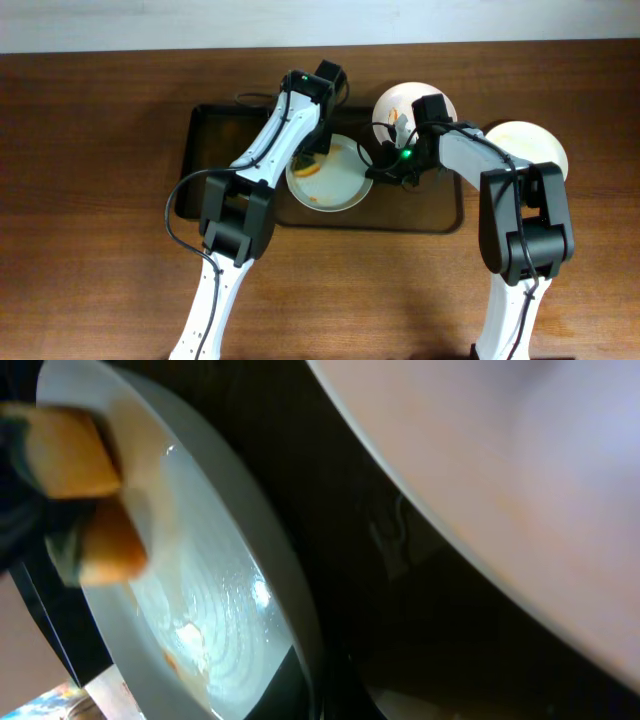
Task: Clean dirty plates on tray and stack at the side
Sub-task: 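Scrub the front plate with the sponge while the right gripper holds it, then keep scrubbing the plate's inner surface with the sponge in the left gripper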
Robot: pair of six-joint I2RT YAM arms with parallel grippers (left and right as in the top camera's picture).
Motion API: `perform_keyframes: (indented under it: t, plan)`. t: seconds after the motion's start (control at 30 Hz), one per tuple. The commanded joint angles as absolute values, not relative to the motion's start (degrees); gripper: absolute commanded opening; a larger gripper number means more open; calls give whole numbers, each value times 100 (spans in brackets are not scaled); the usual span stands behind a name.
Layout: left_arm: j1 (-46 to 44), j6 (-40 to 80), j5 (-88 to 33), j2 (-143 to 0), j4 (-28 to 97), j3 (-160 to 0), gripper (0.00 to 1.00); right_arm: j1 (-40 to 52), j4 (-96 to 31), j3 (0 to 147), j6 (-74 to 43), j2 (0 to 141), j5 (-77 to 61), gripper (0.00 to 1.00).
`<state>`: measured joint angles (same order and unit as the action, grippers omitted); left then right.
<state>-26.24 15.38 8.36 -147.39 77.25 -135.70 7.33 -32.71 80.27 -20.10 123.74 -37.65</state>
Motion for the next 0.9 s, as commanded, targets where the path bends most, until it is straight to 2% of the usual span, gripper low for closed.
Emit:
perform_keyframes:
  t: [0.0,0.37,0.57,0.67,0.8,0.87]
  plan:
    - [-2652,1358,-637,-14665,8036,-13579,0,705,-3315,7966,-2014,12610,-3553,4]
    - [-2862,1055,-1485,-14665,8160,-12669,0,705,-3312,7966,-2014,12610,-3538,4]
    - [-3000,-478,-1564,-14643,7915,-12678,0,705,-3315,7966,-2014,12610,-3538,4]
    - [-2939,-1313,-1208,-14643,7813,-12678,0,705,-3315,7966,-2014,12610,-3535,4]
    - [-2897,-1629,60,-14643,7533,-12678,0,705,-3312,7966,-2014,12610,-3535,4]
    - [-2897,-2453,152,-14643,7303,-12678,0,705,-3312,7966,-2014,12610,-3535,4]
